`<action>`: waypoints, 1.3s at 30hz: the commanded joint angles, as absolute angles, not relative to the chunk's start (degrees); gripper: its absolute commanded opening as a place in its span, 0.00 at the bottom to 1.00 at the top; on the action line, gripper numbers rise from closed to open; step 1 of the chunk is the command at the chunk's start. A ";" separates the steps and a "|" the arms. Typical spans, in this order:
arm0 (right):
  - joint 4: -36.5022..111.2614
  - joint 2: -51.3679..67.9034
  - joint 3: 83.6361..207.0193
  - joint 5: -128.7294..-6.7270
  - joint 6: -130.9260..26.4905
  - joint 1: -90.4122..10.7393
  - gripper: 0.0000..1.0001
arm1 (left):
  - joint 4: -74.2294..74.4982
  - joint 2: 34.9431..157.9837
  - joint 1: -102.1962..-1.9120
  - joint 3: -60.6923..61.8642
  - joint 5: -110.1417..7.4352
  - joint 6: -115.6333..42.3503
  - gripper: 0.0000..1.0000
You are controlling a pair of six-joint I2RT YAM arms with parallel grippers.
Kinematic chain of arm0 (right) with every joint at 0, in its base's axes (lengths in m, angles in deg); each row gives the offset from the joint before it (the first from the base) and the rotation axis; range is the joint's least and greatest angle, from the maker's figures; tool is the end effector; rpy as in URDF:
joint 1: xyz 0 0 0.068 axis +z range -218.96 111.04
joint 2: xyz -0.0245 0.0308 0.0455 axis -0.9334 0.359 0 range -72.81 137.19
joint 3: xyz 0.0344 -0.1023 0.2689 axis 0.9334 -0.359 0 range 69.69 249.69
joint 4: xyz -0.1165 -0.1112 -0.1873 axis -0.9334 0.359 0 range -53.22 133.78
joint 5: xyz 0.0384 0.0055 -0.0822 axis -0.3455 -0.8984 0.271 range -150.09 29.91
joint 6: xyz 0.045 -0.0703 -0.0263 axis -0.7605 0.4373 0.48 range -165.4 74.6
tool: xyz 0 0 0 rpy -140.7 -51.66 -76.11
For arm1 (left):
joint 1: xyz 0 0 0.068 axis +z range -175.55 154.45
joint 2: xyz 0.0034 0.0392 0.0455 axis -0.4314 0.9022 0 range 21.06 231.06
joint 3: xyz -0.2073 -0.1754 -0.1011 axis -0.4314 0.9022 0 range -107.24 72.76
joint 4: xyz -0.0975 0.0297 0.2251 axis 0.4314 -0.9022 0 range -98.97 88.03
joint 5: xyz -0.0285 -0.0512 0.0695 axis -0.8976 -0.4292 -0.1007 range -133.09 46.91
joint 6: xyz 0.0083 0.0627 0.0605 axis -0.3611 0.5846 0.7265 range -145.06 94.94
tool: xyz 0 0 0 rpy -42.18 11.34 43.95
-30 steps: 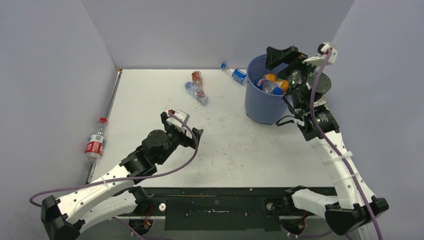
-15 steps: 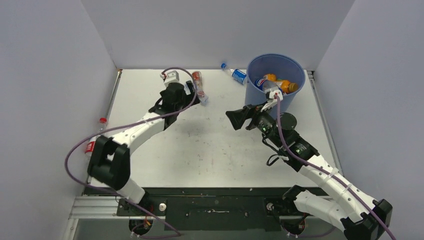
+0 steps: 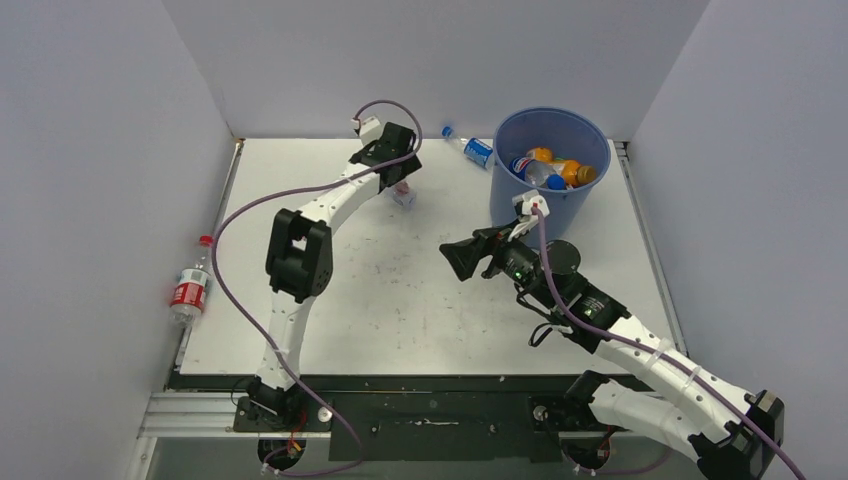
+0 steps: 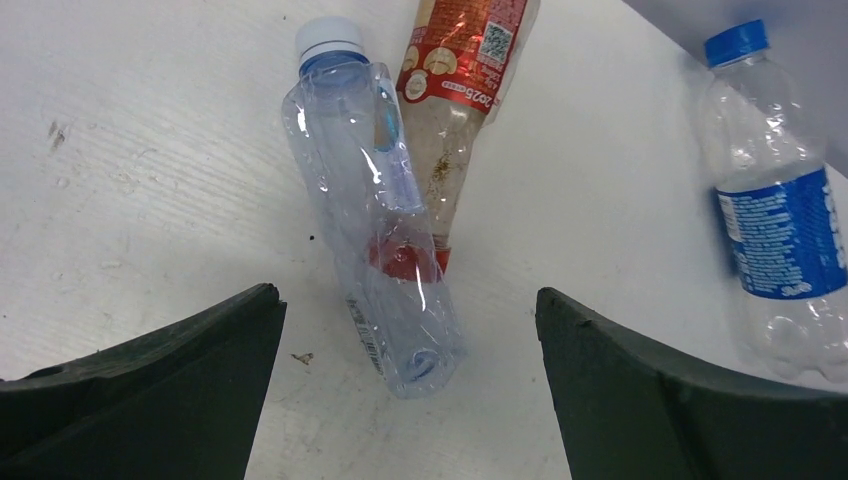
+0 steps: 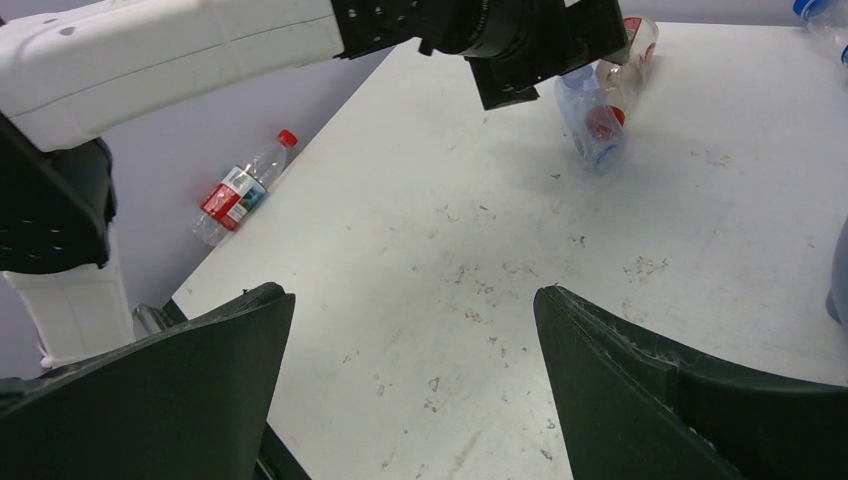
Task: Put the plastic bottles in the bin
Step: Pick up the plastic bottle at the center of the board.
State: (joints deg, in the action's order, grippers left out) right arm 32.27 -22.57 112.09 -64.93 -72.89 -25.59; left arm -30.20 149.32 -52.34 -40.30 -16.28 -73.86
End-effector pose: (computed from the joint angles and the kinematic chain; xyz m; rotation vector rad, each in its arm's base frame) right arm 0.1602 0.1604 0.3492 -0.3067 1.7008 1.0038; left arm 0.4940 -0.2102 0.2337 -0.6488 2.1405 -0.1676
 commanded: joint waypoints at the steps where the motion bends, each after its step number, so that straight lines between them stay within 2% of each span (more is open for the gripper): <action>1: 29.67 -22.66 113.82 -64.63 -72.08 -24.61 0.94 | -43.57 155.06 -52.08 -49.94 -12.69 -78.52 0.96; 10: 30.63 -22.72 115.22 -63.66 -69.81 -24.14 0.94 | -48.79 163.79 -52.27 -60.69 -14.21 -78.41 0.96; 15: 31.32 -22.53 115.63 -63.16 -68.86 -24.04 0.94 | -47.54 165.47 -52.22 -60.34 -15.80 -77.29 0.96; 18: 31.34 -22.86 115.66 -62.82 -68.70 -24.05 0.94 | -44.72 163.51 -52.19 -56.20 -16.36 -77.10 1.00; 21: 31.42 -23.13 115.66 -62.64 -68.71 -24.05 0.94 | -40.51 159.81 -52.18 -49.97 -16.87 -76.87 0.87; 30: 32.16 -25.16 115.57 -62.32 -70.37 -23.62 0.94 | -31.66 149.35 -52.10 -33.99 -18.67 -75.69 0.41; 34: 32.73 -26.64 115.58 -61.68 -71.41 -23.41 0.94 | -25.94 141.71 -52.10 -24.09 -20.63 -74.14 0.25; 36: 32.82 -27.11 115.62 -61.80 -72.09 -23.31 0.94 | -25.09 138.09 -52.18 -20.71 -21.32 -73.59 0.22; 39: 33.33 -27.66 115.90 -61.97 -72.91 -23.13 0.95 | -24.66 131.48 -52.27 -15.29 -22.37 -72.54 0.05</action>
